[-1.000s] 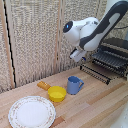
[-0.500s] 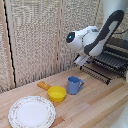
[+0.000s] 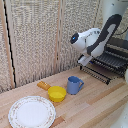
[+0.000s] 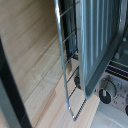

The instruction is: Position your gripper near the tray handle while precisely lining it up. Firmly yet gently grip the handle, ensuring a strong hold. Slide the tray into the oven in a steady manner until it's entirely inside. Relinquish the handle as it sits within the oven and extract your gripper with care.

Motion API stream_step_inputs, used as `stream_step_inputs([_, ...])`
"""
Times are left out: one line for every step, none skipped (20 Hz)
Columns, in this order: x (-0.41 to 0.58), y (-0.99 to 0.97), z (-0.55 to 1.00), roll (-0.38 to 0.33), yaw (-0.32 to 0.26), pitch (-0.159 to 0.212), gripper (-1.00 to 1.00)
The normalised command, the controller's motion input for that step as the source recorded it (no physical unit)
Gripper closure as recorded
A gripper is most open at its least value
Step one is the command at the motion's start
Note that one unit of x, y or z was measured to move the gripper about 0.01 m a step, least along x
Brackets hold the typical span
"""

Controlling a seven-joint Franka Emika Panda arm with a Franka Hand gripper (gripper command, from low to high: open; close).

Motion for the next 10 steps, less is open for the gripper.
stream_step_inputs([0.137,-0.31,-0.11,-0.248,0.0,0.035,-1.0])
stream_step_inputs([0.16,-0.29,-0.16,-0.241,0.0,0.045,-1.0])
stream_step_inputs([0.171,-0.28,-0.19,-0.238,0.0,0.061,-1.0])
stream_step_inputs([0.174,-0.28,-0.21,-0.23,0.0,0.065,-1.0])
stream_step_inputs([0.191,-0.24,-0.21,-0.225,0.0,0.08,-1.0])
stream_step_inputs([0.203,-0.2,-0.2,-0.214,0.0,0.094,-1.0])
stream_step_inputs([0.2,-0.15,-0.2,-0.199,0.003,0.104,-1.0])
stream_step_inputs([0.214,-0.1,-0.21,-0.186,0.01,0.117,-1.0])
stream_step_inputs([0.249,-0.1,-0.23,-0.179,0.012,0.131,-1.0])
stream_step_inputs([0.24,-0.08,-0.23,-0.156,0.024,0.136,-1.0])
